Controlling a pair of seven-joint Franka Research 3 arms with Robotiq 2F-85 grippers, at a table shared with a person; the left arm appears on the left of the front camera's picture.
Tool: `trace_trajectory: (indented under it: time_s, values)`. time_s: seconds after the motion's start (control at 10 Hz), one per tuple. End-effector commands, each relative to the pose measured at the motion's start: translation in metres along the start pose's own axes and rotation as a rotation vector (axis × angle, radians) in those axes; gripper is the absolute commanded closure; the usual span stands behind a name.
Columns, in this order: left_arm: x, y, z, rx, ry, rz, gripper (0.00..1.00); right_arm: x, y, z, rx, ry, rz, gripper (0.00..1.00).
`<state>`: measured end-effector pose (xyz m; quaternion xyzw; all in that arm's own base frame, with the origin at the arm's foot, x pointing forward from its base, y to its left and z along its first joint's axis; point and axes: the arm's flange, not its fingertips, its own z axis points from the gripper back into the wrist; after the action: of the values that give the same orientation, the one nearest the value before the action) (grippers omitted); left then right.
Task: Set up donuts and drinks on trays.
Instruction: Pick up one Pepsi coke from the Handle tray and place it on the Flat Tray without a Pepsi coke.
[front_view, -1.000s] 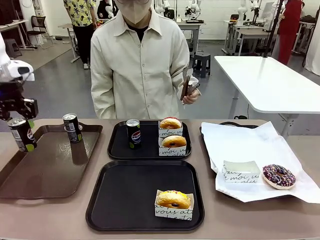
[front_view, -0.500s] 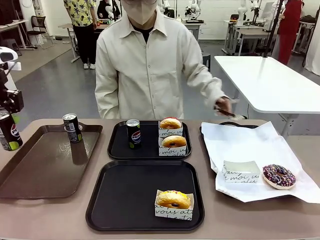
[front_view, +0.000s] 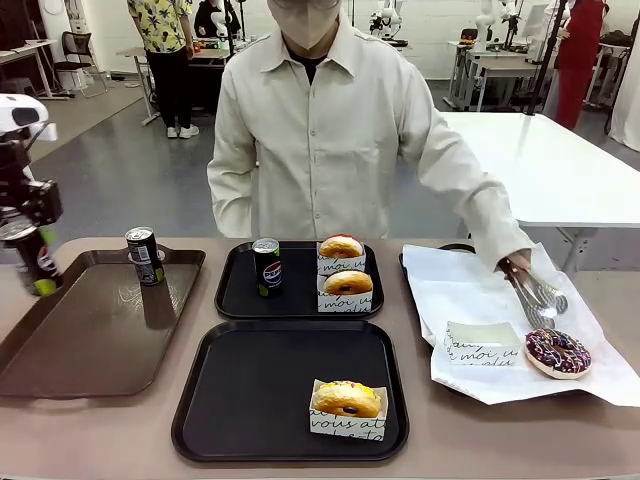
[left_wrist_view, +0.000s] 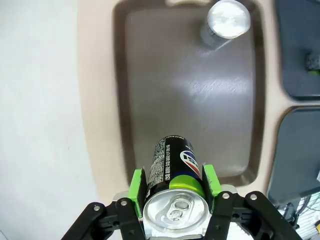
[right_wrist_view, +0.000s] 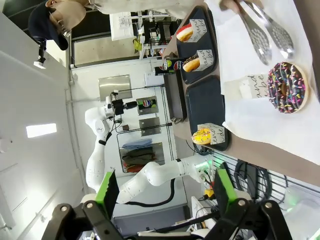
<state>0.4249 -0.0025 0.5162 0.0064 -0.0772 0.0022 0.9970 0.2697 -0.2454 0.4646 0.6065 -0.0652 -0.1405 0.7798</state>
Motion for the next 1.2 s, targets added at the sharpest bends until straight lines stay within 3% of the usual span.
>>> trace_trajectory:
  time_s: [0.0, 0.2, 0.6, 0.8, 1.1]
  values:
    - [0.004, -0.065, 0.012, -0.152, -0.169, -0.208, 0.43, 0.001, 0.001, 0.0, 0.022, -0.007, 0.012, 0.0]
    - [0.003, -0.144, 0.03, -0.253, -0.226, -0.39, 0.43, 0.001, 0.001, 0.0, 0.022, -0.007, 0.012, 0.0]
    - [0.007, -0.284, 0.004, -0.35, -0.075, -0.714, 0.43, 0.001, 0.001, 0.0, 0.022, -0.007, 0.012, 0.0]
    - [-0.004, -0.32, -0.009, -0.341, 0.003, -0.823, 0.43, 0.001, 0.001, 0.0, 0.022, -0.007, 0.012, 0.0]
    - [-0.019, -0.336, -0.034, -0.296, 0.116, -0.927, 0.43, 0.001, 0.001, 0.0, 0.022, -0.007, 0.012, 0.0]
